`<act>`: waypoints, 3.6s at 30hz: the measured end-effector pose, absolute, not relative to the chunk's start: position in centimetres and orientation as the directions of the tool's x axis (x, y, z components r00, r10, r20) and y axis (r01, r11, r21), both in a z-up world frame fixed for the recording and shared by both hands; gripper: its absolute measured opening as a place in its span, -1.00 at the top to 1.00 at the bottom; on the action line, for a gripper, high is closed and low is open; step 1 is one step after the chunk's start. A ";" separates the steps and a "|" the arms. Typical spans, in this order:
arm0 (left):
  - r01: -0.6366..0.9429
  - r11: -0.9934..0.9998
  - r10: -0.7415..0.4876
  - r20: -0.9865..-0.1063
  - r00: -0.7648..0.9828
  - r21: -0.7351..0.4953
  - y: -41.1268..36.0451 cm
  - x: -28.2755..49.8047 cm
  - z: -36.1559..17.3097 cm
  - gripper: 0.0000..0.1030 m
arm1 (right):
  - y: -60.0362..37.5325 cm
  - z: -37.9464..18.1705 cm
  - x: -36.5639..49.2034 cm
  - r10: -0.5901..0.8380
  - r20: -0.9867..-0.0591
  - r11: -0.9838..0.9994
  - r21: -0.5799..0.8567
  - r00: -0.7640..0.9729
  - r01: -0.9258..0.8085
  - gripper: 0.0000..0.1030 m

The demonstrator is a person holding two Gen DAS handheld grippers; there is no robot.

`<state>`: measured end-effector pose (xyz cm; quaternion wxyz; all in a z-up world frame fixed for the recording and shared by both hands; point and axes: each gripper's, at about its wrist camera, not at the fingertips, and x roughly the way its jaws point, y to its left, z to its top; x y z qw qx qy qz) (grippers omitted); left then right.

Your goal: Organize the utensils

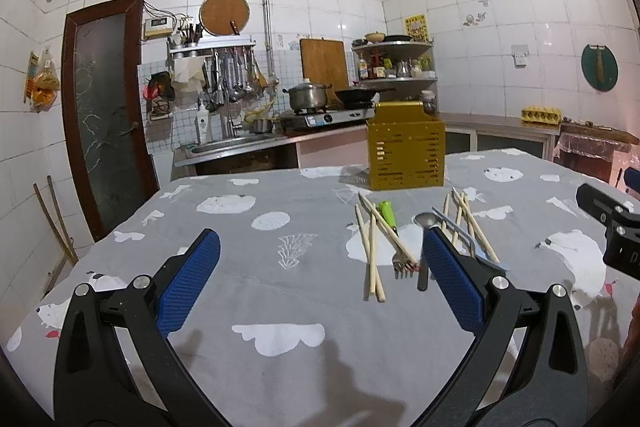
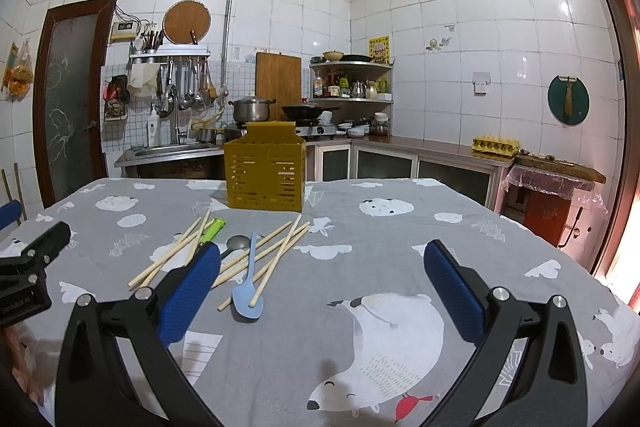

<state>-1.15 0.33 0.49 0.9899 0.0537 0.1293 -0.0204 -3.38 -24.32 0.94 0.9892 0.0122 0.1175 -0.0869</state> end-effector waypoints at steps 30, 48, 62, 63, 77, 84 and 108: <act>0.128 0.989 -0.100 -0.318 0.943 0.068 -0.1 10.9 5.0 -0.90 | -23.8 3.7 7.3 -0.182 -0.334 0.983 -0.046 0.925 0.176 -0.93; 0.117 0.993 -0.080 -0.627 0.775 0.017 -0.6 26.0 -1.5 -0.90 | -28.0 -2.7 22.2 -0.261 -0.639 0.953 -0.052 0.724 0.299 -0.90; 0.105 0.994 -0.052 -0.734 0.677 0.027 -0.6 29.2 -5.4 -0.90 | -29.1 -5.9 25.5 -0.210 -0.759 0.949 -0.006 0.617 0.316 -0.74; 0.103 0.994 -0.053 -0.738 0.673 0.023 -0.5 29.2 -5.5 -0.90 | -29.0 -5.8 25.4 -0.205 -0.760 0.949 0.000 0.617 0.315 -0.74; 0.135 0.991 -0.068 -0.796 0.601 0.018 -2.2 30.5 -6.3 -0.71 | -28.1 -5.8 25.8 -0.185 -0.796 0.942 0.024 0.576 0.335 -0.45; 0.129 0.992 -0.064 -0.807 0.587 0.016 -2.2 30.8 -6.5 -0.56 | -28.0 -5.6 25.8 -0.155 -0.812 0.933 0.067 0.563 0.354 -0.07; 0.186 0.982 -0.079 -0.853 0.515 0.022 -4.4 32.0 -5.6 0.55 | -26.2 -5.5 28.1 -0.145 -0.839 0.945 0.040 0.524 0.325 0.81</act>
